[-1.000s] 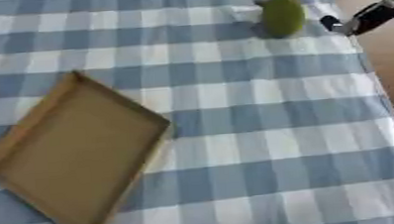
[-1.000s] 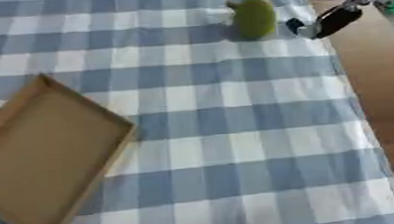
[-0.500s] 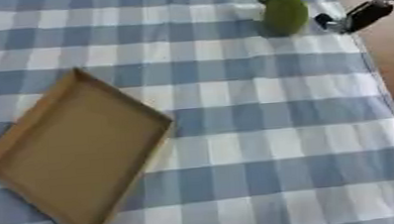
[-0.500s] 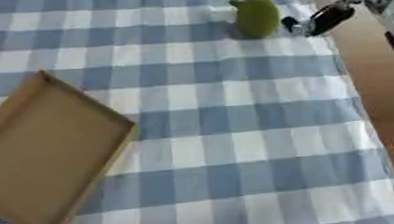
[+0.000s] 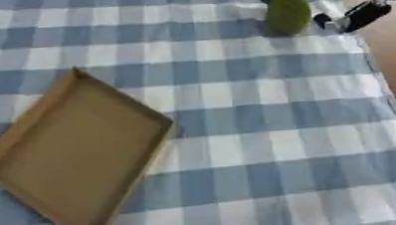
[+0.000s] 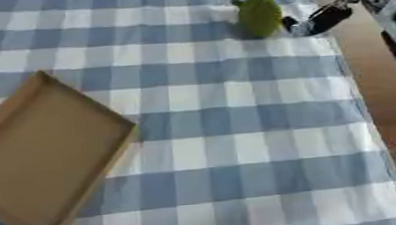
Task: Pick up objects on the table and place them in the box.
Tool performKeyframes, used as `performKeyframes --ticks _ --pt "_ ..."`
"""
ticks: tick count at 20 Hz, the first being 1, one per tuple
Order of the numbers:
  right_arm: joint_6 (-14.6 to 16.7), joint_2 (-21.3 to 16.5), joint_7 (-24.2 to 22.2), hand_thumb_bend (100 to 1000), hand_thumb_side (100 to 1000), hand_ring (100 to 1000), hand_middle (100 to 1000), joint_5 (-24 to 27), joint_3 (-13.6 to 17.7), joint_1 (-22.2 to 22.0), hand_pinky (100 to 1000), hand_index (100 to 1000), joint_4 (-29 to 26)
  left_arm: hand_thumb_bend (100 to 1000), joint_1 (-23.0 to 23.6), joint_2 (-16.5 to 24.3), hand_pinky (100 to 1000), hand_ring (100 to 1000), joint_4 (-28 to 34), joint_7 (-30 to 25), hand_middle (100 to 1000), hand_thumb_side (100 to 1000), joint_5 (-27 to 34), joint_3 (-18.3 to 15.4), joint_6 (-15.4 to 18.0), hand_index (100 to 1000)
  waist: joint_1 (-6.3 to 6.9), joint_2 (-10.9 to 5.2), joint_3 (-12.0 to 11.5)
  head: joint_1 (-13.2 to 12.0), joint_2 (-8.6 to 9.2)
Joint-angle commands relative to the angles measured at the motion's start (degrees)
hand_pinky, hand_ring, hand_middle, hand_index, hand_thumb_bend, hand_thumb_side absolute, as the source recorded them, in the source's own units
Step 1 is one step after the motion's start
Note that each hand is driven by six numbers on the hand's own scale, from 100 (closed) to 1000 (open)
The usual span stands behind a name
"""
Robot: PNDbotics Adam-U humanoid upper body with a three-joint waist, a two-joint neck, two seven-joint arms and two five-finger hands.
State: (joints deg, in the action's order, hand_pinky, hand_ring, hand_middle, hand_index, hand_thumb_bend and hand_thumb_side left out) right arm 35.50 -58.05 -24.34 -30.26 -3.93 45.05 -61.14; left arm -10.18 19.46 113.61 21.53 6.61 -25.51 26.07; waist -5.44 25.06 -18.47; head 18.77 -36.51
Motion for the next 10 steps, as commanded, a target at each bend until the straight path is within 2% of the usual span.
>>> performKeyframes --ticks 1,10 --pt "-0.6 -1.1 -0.7 100 228 891 901 1.2 1.1 1.6 853 1000 1.0 392 -0.3 0.8 683 562 1.0 -0.4 582 680 0.1 -0.3 0.1 614 0.13 -1.03 0.0 0.2 0.82" --pt "-1.3 0.4 -2.7 100 221 900 907 1.9 1.3 3.5 861 1000 3.5 389 -0.5 0.6 684 562 1.0 -0.8 584 682 0.2 -0.2 -0.1 614 -0.07 -0.72 -0.2 0.5 1.15"
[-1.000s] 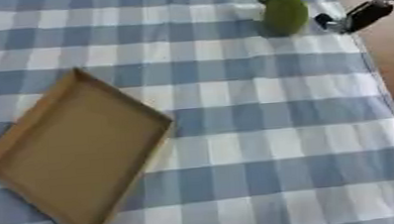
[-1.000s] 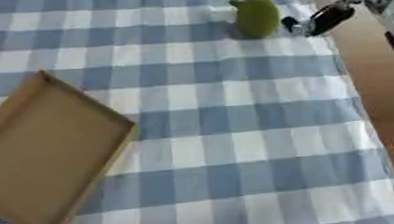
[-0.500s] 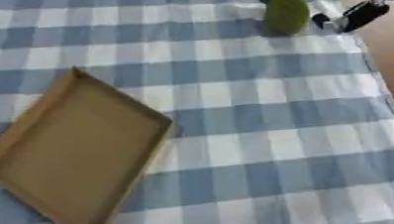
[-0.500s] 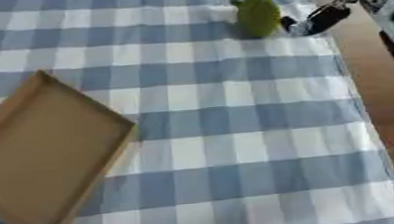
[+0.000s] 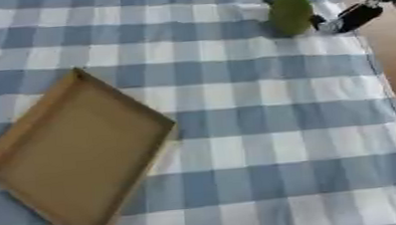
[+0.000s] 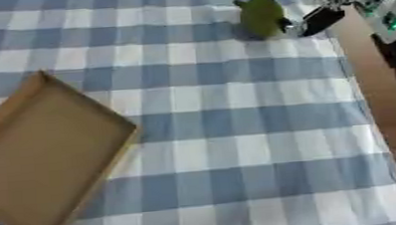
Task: Pick up objects on the table and place them in the box.
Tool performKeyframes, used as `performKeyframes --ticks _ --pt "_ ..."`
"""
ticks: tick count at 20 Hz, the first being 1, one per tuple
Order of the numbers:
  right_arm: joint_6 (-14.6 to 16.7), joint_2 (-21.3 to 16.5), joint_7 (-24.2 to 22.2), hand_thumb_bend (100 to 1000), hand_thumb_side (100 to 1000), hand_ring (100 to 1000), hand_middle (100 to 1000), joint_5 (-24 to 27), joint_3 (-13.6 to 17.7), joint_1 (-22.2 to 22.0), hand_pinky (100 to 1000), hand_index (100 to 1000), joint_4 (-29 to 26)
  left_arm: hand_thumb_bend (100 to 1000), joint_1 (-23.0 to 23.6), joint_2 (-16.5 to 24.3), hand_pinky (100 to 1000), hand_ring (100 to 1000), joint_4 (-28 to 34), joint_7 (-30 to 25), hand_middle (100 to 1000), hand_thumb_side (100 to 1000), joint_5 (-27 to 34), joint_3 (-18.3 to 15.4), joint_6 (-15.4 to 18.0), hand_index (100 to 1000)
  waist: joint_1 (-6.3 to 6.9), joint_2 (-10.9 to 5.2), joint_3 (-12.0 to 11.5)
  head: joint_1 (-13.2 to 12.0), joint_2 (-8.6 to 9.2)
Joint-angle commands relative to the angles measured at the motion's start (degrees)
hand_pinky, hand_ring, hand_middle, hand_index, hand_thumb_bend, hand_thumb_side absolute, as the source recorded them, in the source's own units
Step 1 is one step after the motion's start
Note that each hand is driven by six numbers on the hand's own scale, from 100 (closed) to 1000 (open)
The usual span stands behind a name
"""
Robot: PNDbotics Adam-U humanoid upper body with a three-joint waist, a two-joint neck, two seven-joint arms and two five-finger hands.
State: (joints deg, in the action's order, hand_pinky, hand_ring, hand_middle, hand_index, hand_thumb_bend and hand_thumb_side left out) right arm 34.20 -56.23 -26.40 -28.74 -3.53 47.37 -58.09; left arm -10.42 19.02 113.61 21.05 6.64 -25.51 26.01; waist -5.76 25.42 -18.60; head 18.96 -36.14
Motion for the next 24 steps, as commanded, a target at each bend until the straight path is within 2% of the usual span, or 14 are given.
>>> performKeyframes --ticks 1,12,18,24 --pt "-0.2 -1.2 -0.6 100 222 903 908 -0.2 1.0 1.6 862 1000 0.9 388 -0.3 1.0 684 562 1.0 -0.4 584 682 0.2 -0.2 0.0 614 0.22 -1.02 -0.2 0.4 0.84" --pt "0.5 0.1 0.2 100 231 924 917 -6.1 1.7 3.1 868 1000 4.9 381 -0.5 0.7 685 562 1.0 -0.8 586 684 0.2 -0.3 -0.1 612 -0.23 -0.11 -0.5 0.7 1.34" --pt "-0.1 0.5 3.4 100 238 929 919 -11.6 2.3 3.5 868 1000 6.2 377 -0.6 0.4 686 561 1.0 -1.0 587 687 0.1 -0.4 -0.1 610 -0.30 0.55 -0.6 0.7 1.57" --pt "0.3 1.2 4.4 100 233 911 906 -12.8 2.2 3.9 858 1000 7.1 373 -0.7 0.1 687 561 1.0 -1.2 588 691 0.1 -0.3 -0.1 609 -0.20 1.21 -0.6 0.8 1.68"
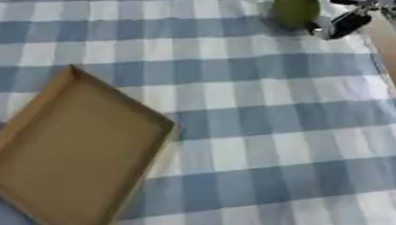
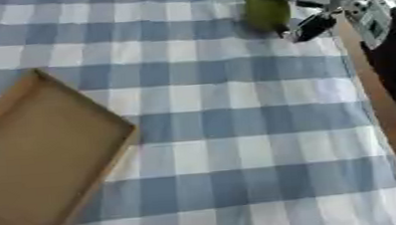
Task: Pick up objects on the table and place them in the box.
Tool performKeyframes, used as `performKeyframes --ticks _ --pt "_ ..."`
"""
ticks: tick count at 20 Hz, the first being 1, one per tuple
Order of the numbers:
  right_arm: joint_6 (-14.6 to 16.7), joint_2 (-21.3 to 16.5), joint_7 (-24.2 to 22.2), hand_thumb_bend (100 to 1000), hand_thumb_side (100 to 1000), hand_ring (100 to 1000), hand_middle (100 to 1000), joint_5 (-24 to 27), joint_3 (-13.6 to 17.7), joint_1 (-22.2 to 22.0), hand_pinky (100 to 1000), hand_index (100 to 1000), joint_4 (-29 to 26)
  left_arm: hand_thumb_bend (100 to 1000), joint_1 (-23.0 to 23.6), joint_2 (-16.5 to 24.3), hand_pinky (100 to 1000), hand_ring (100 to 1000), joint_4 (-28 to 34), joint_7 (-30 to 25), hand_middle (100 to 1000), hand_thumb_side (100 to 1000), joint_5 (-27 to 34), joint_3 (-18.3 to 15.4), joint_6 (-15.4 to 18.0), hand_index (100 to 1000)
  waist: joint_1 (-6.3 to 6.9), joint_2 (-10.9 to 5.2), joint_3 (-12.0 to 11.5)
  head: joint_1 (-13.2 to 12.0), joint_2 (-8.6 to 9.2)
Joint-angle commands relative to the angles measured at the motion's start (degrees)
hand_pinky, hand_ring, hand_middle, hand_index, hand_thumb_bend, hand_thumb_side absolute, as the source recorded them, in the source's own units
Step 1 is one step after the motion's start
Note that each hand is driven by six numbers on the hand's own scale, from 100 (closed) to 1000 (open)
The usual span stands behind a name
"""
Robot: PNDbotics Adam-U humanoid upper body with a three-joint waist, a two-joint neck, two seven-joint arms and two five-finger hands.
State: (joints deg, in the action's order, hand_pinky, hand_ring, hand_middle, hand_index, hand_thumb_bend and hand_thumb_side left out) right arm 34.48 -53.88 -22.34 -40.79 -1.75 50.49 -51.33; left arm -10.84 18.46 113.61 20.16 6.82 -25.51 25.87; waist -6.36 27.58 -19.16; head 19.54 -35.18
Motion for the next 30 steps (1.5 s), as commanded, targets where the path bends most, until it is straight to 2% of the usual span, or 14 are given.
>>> performKeyframes --ticks 1,10,11,17,22,23,27,30 --pt "0.0 -1.0 0.6 100 233 909 904 -0.7 0.5 0.8 858 1000 0.4 373 -0.3 0.6 687 561 1.0 -0.3 588 691 -0.1 -0.3 0.0 609 0.41 -0.88 0.0 0.3 0.75" --pt "-2.4 -0.4 5.0 100 226 819 792 -1.5 0.5 1.2 810 1000 0.5 370 -0.5 0.5 687 560 1.0 -0.4 588 693 0.0 -0.3 -0.3 607 0.44 -0.41 -0.1 0.6 1.14" --pt "-2.5 -0.4 5.4 100 229 765 745 -1.7 0.5 1.2 779 963 0.5 369 -0.5 0.5 687 560 1.0 -0.4 588 695 0.0 -0.3 -0.3 606 0.44 -0.40 -0.1 0.6 1.14" --pt "-3.1 -2.7 10.4 100 251 645 642 -0.3 0.7 -3.0 711 847 -3.0 368 -0.8 0.6 687 560 1.0 -0.4 588 695 0.0 -0.2 -0.3 606 0.30 -0.23 -0.2 0.7 1.24" --pt "-3.4 -3.1 13.4 100 252 636 638 -1.4 0.4 -4.1 706 840 -3.8 368 -0.8 0.5 687 560 1.0 -0.5 588 696 0.1 -0.2 -0.3 606 0.27 -0.17 -0.3 0.8 1.34" --pt "-3.3 -3.0 13.8 100 253 598 620 -1.4 0.4 -4.1 681 777 -3.9 363 -0.8 0.5 686 559 1.0 -0.5 587 698 0.1 -0.2 -0.3 604 0.26 -0.16 -0.3 0.8 1.27" --pt "-3.1 -2.8 15.5 100 243 594 626 0.1 0.2 -4.4 670 786 -4.1 362 -0.8 0.5 684 558 1.0 -0.5 586 697 0.2 -0.2 -0.4 603 0.24 -0.23 -0.3 0.8 1.12" --pt "-3.0 -2.8 16.4 100 238 612 663 1.3 0.0 -4.6 667 811 -4.3 361 -0.9 0.6 682 557 1.0 -0.6 585 698 0.3 -0.2 -0.4 601 0.27 -0.34 -0.4 0.8 1.12"
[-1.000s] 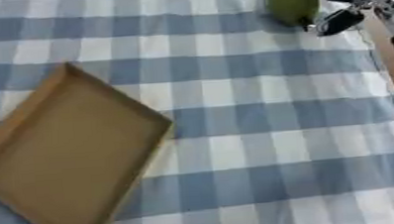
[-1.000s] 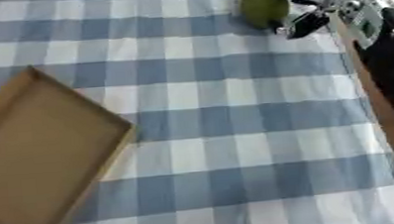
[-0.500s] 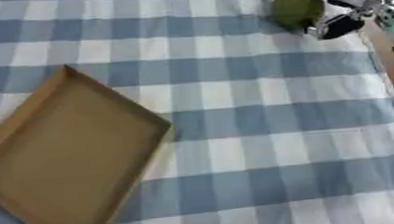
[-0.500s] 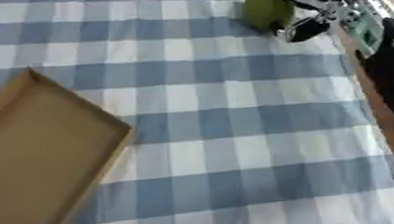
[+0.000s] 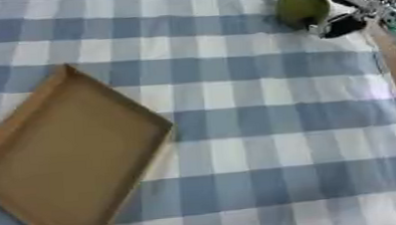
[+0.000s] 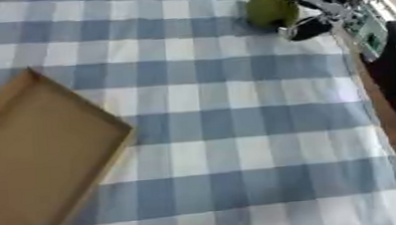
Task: Pick up objects on the table and place them in the box.
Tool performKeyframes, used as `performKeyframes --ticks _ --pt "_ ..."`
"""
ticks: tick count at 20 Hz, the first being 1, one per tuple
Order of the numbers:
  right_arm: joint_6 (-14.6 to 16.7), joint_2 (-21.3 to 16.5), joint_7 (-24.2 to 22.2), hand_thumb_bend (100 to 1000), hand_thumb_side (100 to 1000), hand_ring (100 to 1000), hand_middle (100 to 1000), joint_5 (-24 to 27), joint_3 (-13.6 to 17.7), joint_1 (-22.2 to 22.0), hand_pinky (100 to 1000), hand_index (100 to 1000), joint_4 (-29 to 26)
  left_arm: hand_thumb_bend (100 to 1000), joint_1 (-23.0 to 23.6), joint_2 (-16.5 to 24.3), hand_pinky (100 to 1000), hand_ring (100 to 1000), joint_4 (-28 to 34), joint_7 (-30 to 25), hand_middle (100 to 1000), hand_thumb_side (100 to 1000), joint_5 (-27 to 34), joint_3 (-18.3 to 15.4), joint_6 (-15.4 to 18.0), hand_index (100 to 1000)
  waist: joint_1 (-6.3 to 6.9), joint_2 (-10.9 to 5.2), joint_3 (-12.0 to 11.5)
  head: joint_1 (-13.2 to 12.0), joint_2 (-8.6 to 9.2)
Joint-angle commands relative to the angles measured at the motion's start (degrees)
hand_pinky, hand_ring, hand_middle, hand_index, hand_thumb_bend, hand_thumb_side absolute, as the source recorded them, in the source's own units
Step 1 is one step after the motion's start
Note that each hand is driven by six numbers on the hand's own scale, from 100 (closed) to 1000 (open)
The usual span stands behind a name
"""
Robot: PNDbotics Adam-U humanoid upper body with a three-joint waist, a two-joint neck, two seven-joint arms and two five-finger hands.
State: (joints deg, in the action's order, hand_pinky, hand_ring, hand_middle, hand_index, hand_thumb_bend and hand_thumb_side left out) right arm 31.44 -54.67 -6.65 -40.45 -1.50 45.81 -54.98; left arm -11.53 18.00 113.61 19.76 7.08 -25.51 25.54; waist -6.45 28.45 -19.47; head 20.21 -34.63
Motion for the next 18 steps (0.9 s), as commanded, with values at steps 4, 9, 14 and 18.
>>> performKeyframes --ticks 4,9,14,18 --pt "-0.2 -1.8 2.6 100 219 603 636 2.8 -0.4 -0.3 584 789 -1.1 359 -0.1 1.0 681 556 1.0 -0.1 584 698 0.2 -0.2 -0.1 600 0.43 -1.38 -0.1 0.2 0.58" --pt "-1.9 -1.6 4.6 100 205 499 543 6.0 -1.2 -0.5 493 697 -1.4 355 0.0 1.0 680 555 1.0 -0.2 584 699 0.3 -0.2 -0.2 599 0.52 -1.60 -0.1 0.4 0.55" --pt "-1.7 -1.9 6.3 100 203 465 531 6.8 -1.7 -0.8 470 683 -2.5 352 0.1 1.1 678 555 1.0 -0.1 583 698 0.5 -0.2 -0.3 598 0.55 -1.89 -0.1 0.4 0.40" --pt "-1.3 -2.0 7.2 100 208 513 533 6.2 -2.1 -1.1 497 676 -3.0 350 0.0 1.2 678 554 1.0 -0.2 583 698 0.6 -0.1 -0.4 597 0.51 -2.11 -0.1 0.4 0.36"
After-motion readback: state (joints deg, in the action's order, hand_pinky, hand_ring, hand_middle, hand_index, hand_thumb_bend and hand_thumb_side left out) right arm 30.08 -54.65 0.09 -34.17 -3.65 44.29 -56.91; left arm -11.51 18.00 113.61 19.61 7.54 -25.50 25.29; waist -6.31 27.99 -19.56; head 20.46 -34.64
